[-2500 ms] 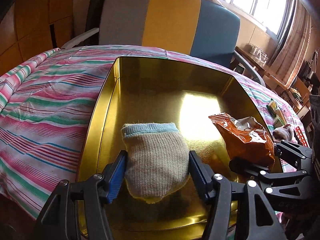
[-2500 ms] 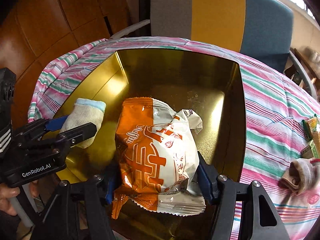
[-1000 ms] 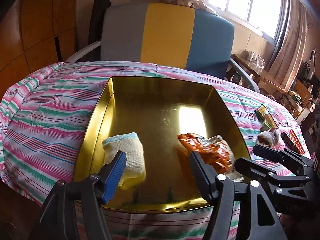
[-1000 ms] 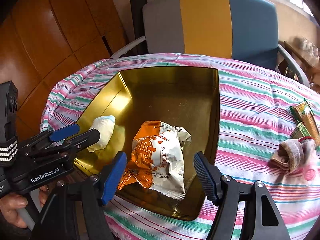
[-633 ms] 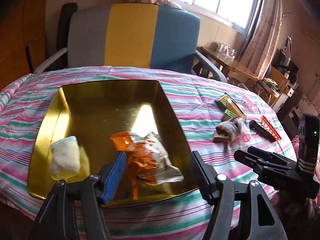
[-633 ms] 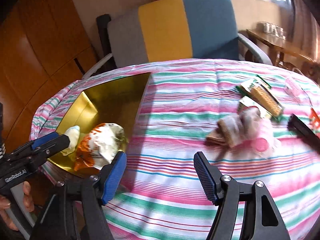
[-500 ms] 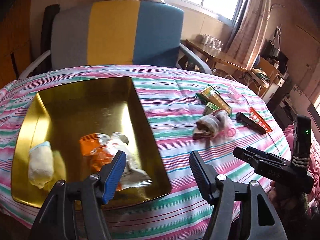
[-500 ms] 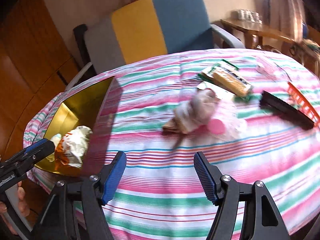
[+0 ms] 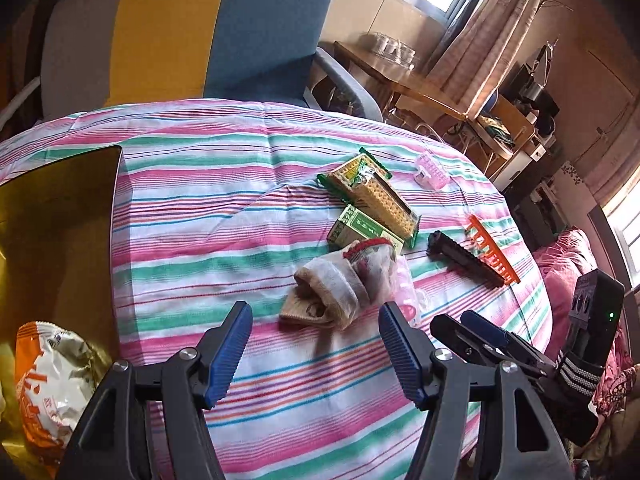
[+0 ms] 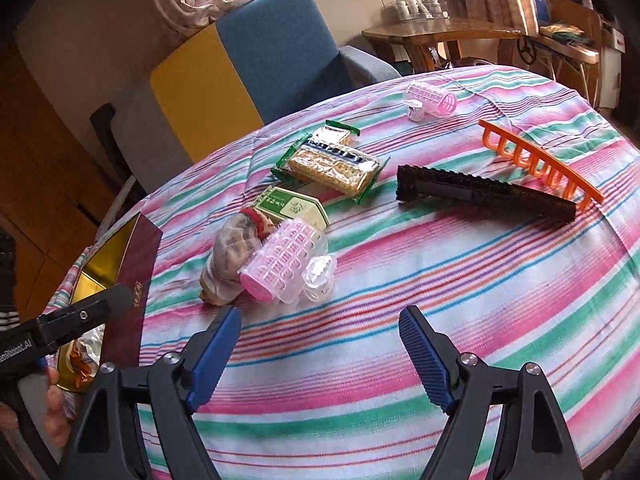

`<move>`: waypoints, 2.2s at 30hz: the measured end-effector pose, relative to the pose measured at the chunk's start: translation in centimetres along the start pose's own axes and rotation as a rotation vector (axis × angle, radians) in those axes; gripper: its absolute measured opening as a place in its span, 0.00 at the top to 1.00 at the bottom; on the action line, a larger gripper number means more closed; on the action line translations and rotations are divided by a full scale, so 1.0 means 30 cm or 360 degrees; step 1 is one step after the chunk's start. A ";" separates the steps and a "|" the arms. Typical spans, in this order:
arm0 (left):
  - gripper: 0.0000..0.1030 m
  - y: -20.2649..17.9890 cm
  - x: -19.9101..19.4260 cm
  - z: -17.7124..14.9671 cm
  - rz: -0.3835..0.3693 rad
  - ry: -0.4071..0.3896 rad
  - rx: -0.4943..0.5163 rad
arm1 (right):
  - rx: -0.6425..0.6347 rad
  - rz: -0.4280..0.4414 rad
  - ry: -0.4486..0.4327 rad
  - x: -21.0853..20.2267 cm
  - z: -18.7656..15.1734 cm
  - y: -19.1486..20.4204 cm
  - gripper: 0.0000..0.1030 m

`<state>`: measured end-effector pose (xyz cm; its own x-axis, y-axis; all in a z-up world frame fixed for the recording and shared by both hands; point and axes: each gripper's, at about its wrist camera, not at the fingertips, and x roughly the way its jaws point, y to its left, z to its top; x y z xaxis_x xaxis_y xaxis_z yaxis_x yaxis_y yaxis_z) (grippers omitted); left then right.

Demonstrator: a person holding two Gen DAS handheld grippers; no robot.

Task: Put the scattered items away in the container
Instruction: 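Move the left tool to the grey sock bundle while the right tool approaches the pink roller clip, then close the left tool on the grey sock bundle with the red band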

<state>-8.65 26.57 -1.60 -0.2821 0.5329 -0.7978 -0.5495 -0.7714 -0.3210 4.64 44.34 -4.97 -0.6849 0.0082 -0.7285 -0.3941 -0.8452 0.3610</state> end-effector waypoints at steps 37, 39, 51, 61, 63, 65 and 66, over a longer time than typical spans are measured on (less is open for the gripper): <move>0.34 -0.196 0.253 0.013 0.0028 0.0173 0.0485 | 0.0044 -0.0210 -0.0029 -0.101 -0.078 -0.237 0.32; 0.44 -0.186 0.273 0.002 0.0010 0.0202 0.0454 | 0.0063 -0.0220 -0.0025 -0.098 -0.079 -0.247 0.32; 0.71 -0.136 0.136 -0.161 -0.0180 0.0228 0.0313 | -0.0016 -0.0191 -0.0036 -0.084 -0.089 -0.207 0.46; 0.48 -0.172 0.028 -0.197 -0.0114 0.0116 0.0403 | 0.0062 -0.0170 -0.0009 -0.128 -0.121 -0.223 0.37; 0.47 -0.191 0.010 -0.179 -0.0079 0.0049 0.0458 | 0.0066 -0.0183 -0.0026 -0.148 -0.124 -0.227 0.36; 0.45 -0.221 -0.001 -0.163 -0.0039 -0.0008 0.0559 | 0.0068 -0.0199 -0.0048 -0.170 -0.124 -0.230 0.35; 0.43 -0.240 -0.001 -0.155 -0.0035 -0.0021 0.0613 | 0.0077 -0.0205 -0.0059 -0.179 -0.120 -0.235 0.34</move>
<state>-1.03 30.49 -1.66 -0.2756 0.5544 -0.7853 -0.8101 -0.5737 -0.1208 13.30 48.33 -5.71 -0.6487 0.1356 -0.7488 -0.5088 -0.8090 0.2943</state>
